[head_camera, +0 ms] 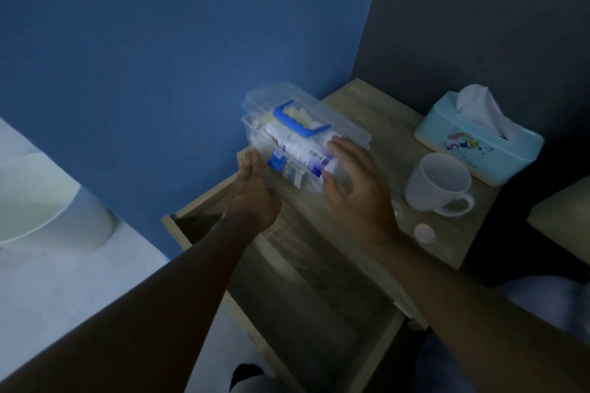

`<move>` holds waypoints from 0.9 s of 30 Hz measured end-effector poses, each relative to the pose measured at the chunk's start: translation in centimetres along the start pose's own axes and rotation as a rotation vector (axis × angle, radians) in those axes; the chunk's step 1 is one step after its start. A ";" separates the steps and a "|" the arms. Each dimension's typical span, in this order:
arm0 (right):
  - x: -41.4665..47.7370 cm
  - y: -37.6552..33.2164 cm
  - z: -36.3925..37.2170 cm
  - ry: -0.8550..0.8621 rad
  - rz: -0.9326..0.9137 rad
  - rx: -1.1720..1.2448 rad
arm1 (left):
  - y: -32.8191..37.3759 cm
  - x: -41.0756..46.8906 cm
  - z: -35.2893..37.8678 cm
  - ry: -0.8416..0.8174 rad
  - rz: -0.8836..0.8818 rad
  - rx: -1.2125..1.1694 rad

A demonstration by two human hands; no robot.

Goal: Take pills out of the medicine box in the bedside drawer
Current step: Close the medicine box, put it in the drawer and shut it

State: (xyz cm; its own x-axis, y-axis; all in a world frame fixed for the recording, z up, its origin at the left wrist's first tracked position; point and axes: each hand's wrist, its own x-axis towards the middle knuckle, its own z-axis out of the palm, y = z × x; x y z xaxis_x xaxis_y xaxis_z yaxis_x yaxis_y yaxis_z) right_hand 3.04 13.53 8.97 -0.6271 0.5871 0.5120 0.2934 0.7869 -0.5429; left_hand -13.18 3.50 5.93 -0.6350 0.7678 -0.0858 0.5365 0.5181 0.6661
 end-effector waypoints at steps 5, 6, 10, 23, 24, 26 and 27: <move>-0.5 -0.1 0.0 -0.122 -0.087 -0.130 | -0.1 0.5 0.1 0.038 -0.018 -0.066; -0.2 -0.1 -0.1 -0.113 -0.086 -0.139 | -0.1 0.7 0.1 0.050 -0.029 -0.092; 2.3 0.3 -0.5 -0.124 -0.062 -0.195 | 0.1 1.3 0.2 0.093 -0.075 -0.164; 2.3 2.1 0.9 -0.169 -0.030 -0.149 | 0.5 1.8 1.1 0.198 -0.193 -0.430; 2.3 2.0 0.9 -0.170 -0.039 -0.152 | 0.6 1.6 1.1 0.215 -0.193 -0.445; 2.3 2.0 0.8 -0.177 -0.053 -0.166 | 1.1 1.4 1.0 0.264 -0.188 -0.468; 2.3 2.0 0.7 -0.183 -0.059 -0.176 | 1.4 1.4 1.1 0.295 -0.188 -0.476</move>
State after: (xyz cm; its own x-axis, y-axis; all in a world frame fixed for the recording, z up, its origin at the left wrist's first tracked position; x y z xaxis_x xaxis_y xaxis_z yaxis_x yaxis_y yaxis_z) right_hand 1.69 16.27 8.57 -0.7624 0.5076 0.4013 0.3636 0.8491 -0.3833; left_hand -12.70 5.72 5.97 -0.8594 0.5064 -0.0703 0.1348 0.3570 0.9243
